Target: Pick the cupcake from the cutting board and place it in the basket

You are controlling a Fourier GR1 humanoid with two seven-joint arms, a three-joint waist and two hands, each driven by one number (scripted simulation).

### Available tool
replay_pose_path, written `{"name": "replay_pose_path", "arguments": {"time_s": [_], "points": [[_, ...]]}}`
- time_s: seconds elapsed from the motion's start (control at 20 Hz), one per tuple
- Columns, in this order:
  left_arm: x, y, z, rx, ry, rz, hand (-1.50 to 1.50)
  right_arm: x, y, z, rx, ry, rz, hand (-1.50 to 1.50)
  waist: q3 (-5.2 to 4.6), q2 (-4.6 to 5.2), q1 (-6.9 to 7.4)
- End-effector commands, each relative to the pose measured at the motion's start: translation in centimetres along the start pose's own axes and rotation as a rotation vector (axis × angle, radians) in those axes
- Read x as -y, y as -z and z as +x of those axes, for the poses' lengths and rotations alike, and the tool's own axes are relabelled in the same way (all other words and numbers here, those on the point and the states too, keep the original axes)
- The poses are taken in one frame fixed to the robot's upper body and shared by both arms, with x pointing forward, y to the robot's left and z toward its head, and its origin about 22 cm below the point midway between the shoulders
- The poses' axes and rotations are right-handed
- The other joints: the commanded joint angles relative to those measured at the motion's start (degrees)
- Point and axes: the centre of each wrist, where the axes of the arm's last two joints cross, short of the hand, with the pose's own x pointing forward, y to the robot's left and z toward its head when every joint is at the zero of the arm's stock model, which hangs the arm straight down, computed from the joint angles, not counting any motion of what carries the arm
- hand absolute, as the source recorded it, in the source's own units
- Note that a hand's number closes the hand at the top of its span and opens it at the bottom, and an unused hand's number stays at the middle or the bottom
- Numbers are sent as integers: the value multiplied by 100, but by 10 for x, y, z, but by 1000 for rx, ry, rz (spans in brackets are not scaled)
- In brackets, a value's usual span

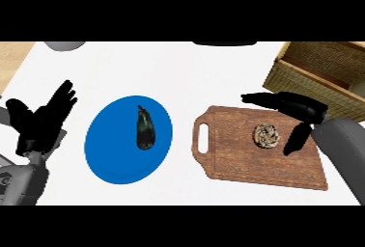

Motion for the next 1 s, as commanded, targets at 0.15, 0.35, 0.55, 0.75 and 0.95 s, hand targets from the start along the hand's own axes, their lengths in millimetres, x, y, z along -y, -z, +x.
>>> {"name": "replay_pose_path", "arguments": {"time_s": [0.15, 0.35, 0.55, 0.75, 0.95], "points": [[1, -3, -7, -19, -3, 5, 0, 0, -1, -11, 35, -2, 51, -150, -1, -8, -20], [5, 4, 1, 4, -10, 17, 0, -20, 2, -22, 49, 22, 38, -150, 0, -4, -12], [0, 0, 9, -3, 6, -22, 0, 4, -10, -30, 77, 56, 62, -150, 3, 8, 56], [5, 10, 10, 0, -1, 8, 0, -8, -22, -32, 113, 42, 70, -150, 0, 5, -16], [1, -5, 2, -17, -6, 19, 0, -8, -23, -27, 98, 10, 79, -150, -1, -16, -29]]}}
